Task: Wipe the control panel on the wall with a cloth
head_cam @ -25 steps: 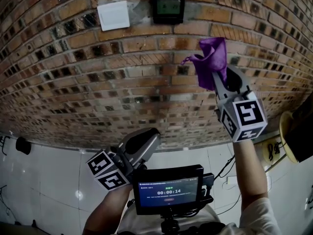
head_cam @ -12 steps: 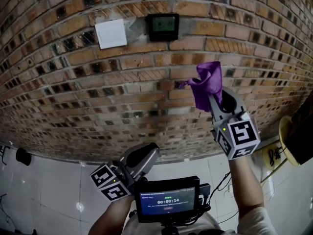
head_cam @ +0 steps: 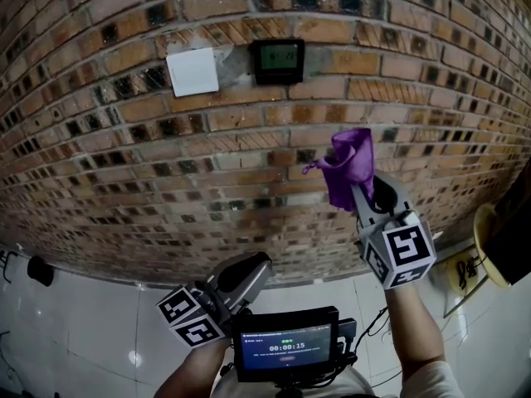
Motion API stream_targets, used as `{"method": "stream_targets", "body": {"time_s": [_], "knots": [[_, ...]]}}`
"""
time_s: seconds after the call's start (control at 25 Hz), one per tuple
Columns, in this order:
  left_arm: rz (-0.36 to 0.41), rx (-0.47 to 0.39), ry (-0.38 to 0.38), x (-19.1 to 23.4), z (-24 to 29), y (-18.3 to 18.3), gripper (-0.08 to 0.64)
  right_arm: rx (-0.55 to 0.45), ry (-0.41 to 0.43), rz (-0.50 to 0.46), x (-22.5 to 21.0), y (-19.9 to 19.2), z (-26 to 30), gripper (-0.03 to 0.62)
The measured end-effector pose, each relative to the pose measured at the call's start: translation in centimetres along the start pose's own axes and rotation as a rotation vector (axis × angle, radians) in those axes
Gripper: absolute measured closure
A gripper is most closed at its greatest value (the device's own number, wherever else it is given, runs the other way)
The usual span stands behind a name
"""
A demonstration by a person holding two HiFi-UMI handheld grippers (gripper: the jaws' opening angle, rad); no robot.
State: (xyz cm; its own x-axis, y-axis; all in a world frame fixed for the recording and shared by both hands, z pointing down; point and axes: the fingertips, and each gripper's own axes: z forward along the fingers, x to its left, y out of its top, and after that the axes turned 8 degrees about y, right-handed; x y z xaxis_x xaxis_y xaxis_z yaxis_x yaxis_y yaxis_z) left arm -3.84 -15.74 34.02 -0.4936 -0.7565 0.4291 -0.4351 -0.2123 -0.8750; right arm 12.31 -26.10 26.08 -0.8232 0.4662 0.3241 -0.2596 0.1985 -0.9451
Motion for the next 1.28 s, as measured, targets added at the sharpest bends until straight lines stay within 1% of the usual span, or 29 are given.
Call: {"method": "stream_targets", "body": {"time_s": [0.56,1.2,1.28], "knots": [[-0.007,0.005,-0.004,-0.1,-0.1,-0.2,0.529,0.007,0.005,0.02,0.9,-0.5,-1.1,0.506],[-0.009,0.004,-0.005,0.1,0.0,0.2,0.529,0.052,0.033,0.05,2.3,-1.6,-1.9,0.506],[-0.008,0.003,-0.002,0.1,0.0,0.3,0.529,0.037,0.033,0.048,2.2,-1.7,-2.0,0.506]]}}
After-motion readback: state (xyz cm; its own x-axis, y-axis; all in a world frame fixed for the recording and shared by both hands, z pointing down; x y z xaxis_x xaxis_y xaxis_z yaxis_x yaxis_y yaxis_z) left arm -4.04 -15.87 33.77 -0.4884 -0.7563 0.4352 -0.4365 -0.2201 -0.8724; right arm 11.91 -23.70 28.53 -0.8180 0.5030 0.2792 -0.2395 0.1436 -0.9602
